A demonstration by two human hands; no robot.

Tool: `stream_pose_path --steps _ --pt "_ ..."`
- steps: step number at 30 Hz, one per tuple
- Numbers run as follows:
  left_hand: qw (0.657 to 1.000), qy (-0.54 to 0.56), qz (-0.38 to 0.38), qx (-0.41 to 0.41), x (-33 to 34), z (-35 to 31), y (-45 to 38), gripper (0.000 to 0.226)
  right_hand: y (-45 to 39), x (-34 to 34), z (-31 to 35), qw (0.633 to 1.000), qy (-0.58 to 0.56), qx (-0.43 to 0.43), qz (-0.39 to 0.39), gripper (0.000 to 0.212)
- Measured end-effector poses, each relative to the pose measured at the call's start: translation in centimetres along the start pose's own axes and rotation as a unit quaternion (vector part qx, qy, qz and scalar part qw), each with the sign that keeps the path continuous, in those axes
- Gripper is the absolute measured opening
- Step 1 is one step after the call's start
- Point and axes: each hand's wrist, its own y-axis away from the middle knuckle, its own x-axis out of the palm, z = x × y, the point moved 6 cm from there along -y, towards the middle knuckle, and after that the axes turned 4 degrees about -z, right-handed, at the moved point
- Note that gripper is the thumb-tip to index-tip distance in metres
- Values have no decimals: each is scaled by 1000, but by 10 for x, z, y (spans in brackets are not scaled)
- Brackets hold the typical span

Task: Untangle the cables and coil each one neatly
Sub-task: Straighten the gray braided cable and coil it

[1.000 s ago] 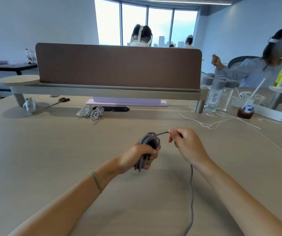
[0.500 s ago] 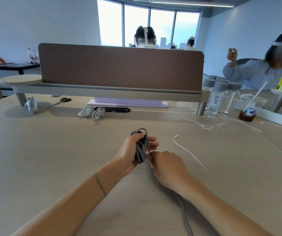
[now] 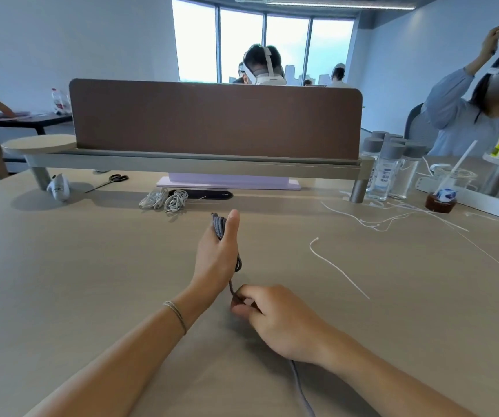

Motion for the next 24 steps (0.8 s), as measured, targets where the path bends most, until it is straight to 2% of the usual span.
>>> stream_pose_path --steps 4,6,8,10,12,13,16,19,21,23,24 --pt "979 -165 33 113 4 -14 5 48 2 -24 -1 989 -147 27 3 9" --pt "961 -220 68 150 10 -18 5 53 4 -37 -5 974 -223 47 7 13" --pt "947 -252 110 167 14 -15 4 58 4 -51 -10 950 -305 75 -1 22" --pt "941 -247 167 162 18 -8 5 69 1 -64 -17 936 -340 85 -29 24" --pt "937 -205 234 158 25 -3 12 84 -2 -72 -25 945 -310 82 -65 24" --pt "931 -191 267 161 29 -3 18 84 -4 -74 -29 953 -279 79 -86 25" --pt "891 -224 360 162 41 -8 37 67 -6 -84 -36 971 -167 58 -162 30" --pt "864 -224 432 130 49 -8 52 52 -8 -93 -40 971 -101 21 -217 35" --pt "867 -155 467 81 50 -10 58 32 -9 -94 -44 967 -90 13 -236 40" --pt "870 -8 493 -26 50 -12 64 13 -9 -93 -45 967 -57 9 -249 47" --pt "862 68 496 -80 51 -13 67 11 -10 -92 -45 967 -48 9 -252 49"
